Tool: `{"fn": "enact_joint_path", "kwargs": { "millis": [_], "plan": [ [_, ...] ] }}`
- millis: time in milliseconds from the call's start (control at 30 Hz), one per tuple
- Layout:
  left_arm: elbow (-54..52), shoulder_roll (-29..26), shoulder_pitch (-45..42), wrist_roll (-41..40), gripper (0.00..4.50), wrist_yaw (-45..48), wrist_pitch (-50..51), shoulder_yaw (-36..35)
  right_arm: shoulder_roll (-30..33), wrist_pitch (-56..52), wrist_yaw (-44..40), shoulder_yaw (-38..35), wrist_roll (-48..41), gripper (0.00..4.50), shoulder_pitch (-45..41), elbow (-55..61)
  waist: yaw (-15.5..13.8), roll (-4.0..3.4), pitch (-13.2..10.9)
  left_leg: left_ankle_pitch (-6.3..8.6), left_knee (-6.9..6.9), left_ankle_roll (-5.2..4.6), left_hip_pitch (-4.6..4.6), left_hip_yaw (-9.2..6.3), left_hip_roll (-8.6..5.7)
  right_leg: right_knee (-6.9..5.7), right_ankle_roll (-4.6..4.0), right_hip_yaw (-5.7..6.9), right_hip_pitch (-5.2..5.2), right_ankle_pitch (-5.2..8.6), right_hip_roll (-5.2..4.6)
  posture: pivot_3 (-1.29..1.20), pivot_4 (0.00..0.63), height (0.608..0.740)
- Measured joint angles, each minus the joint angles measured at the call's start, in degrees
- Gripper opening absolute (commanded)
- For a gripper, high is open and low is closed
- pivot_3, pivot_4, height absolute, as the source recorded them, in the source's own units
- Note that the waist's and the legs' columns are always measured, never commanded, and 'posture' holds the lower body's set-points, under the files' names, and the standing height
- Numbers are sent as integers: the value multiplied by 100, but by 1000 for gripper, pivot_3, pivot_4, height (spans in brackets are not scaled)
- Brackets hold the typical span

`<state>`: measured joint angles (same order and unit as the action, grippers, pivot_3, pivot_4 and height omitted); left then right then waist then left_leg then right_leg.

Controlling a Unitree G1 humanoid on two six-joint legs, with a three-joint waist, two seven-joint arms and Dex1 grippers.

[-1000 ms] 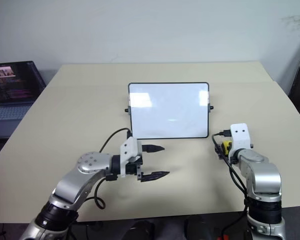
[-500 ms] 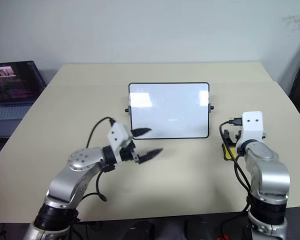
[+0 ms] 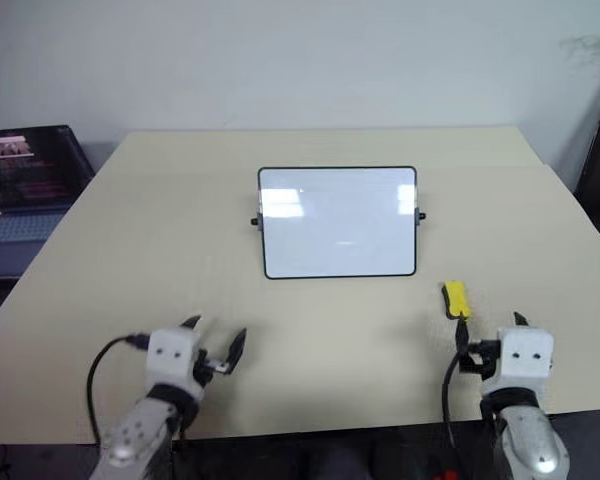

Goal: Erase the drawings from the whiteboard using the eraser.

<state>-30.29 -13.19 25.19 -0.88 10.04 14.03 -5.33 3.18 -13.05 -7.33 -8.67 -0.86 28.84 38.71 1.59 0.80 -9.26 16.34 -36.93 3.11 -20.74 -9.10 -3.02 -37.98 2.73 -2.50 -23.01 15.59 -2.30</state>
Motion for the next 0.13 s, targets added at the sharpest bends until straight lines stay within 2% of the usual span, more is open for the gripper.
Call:
{"fn": "enact_joint_path", "kwargs": {
  "millis": [133],
  "plan": [
    [-414,-8,397,-12,4500,-59,-27,-298,-236,322,19,302,-41,4491,519,-222,-14,-1,0,2,3,1,-4,-4,-2,5,-1,1,1,3,-1,0,150,740]
  ]
}}
